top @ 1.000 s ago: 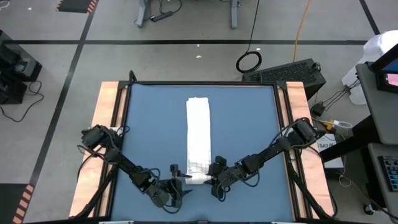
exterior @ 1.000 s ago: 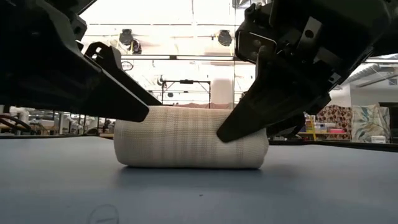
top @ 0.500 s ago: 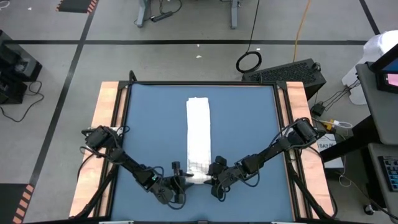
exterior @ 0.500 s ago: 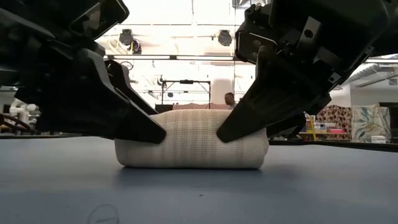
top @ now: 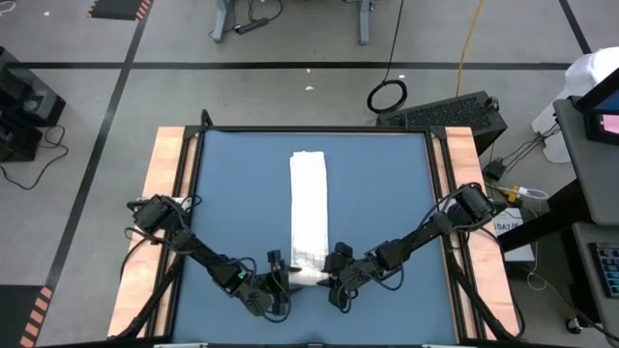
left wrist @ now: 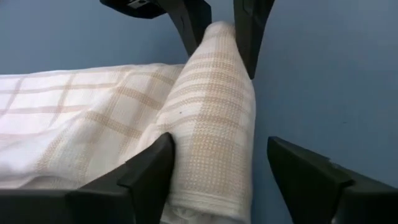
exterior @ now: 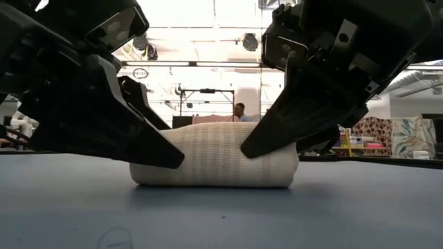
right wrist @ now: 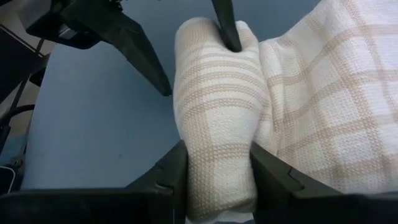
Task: Roll towel into tight, uniform cylinder
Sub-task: Roll the white towel
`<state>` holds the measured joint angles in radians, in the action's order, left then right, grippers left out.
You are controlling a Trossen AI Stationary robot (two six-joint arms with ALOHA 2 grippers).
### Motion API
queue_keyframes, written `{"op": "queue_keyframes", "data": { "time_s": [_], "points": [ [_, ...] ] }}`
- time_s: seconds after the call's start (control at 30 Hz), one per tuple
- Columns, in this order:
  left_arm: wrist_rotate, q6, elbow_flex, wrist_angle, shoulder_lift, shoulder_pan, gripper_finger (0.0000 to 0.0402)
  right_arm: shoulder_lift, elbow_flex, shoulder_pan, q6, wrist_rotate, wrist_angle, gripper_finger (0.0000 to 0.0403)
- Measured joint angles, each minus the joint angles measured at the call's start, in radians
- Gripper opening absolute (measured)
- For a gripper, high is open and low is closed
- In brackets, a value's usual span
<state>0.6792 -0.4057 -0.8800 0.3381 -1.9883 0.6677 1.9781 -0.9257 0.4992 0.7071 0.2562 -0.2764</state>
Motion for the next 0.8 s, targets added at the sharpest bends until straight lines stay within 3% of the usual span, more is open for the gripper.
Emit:
{"op": "queue_keyframes", "data": {
  "time_s": [0.17,0.37,0.53,0.67,0.8],
  "points": [
    [-0.021,0.004,0.001,-0.007,0.0,-0.019,0.0258,0.0,0.0,0.0,0.0,0.001,0.0,0.0116],
    [-0.021,0.044,0.002,-0.001,0.0,-0.02,0.0169,0.0,0.0,0.0,0.003,0.003,0.0,0.0116],
    [-0.081,-0.028,0.001,-0.05,0.002,-0.042,0.0108,-0.001,0.002,0.001,0.003,0.009,-0.007,0.0122],
    [-0.119,-0.051,0.001,-0.069,0.004,-0.057,0.0115,-0.029,0.002,0.01,-0.066,0.023,0.006,0.0159],
    [-0.193,-0.077,-0.001,-0.063,0.008,-0.078,0.0133,-0.084,0.007,0.053,-0.205,0.119,0.079,0.022]
  ]
}}
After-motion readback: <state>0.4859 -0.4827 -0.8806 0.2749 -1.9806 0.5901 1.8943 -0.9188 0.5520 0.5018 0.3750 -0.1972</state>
